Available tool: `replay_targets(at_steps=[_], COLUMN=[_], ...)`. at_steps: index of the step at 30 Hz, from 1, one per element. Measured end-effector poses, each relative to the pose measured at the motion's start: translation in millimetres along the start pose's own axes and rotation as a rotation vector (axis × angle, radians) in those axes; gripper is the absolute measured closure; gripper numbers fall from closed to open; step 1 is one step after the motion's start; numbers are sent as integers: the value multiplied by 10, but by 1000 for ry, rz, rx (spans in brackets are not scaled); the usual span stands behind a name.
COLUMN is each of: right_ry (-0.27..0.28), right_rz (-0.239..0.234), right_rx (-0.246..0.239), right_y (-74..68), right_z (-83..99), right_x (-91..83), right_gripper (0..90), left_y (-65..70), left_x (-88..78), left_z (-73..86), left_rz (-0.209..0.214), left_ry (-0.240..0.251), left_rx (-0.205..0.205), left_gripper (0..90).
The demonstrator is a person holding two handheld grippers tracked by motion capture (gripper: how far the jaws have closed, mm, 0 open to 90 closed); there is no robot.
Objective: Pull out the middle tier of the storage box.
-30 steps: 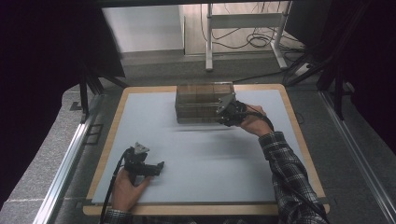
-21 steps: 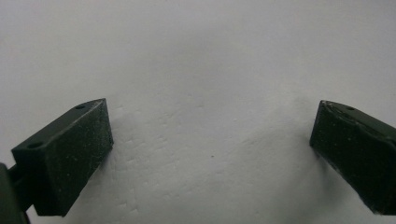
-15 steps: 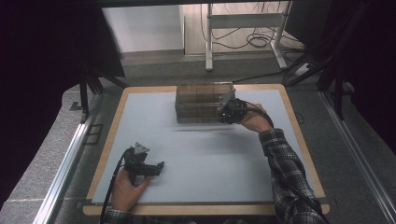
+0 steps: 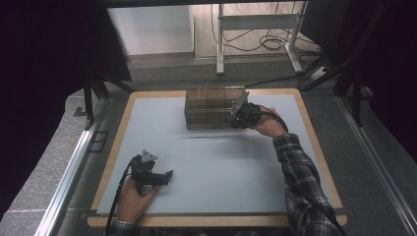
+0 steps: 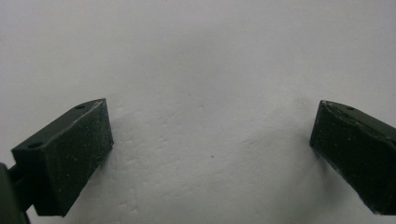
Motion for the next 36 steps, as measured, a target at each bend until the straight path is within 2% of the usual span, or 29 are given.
replay_targets(at_steps=[7,14,36], right_ry=[12,1,-15], right_rz=[-26,-56,-69], right_rx=[-21,-62,-99], right_y=[4,-70,-249], right_z=[5,-17,5], right_x=[-7,-18,-86], right_gripper=[849,854,855], left_y=[0,0,1], left_x=[0,0,1], left_z=[0,0,0], left_rz=[0,0,0], left_ry=[0,0,0], left_rx=[0,0,-1], left_gripper=[0,0,0])
Point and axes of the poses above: each handheld gripper's, and its own axes: x roughly forward along the jaws, z roughly out of its underside, y roughly to its right, the point moved 8 cm from there along x, roughly forward along the jaws, and after that the axes turned 1 degree about -z, right-handed, at the moved point
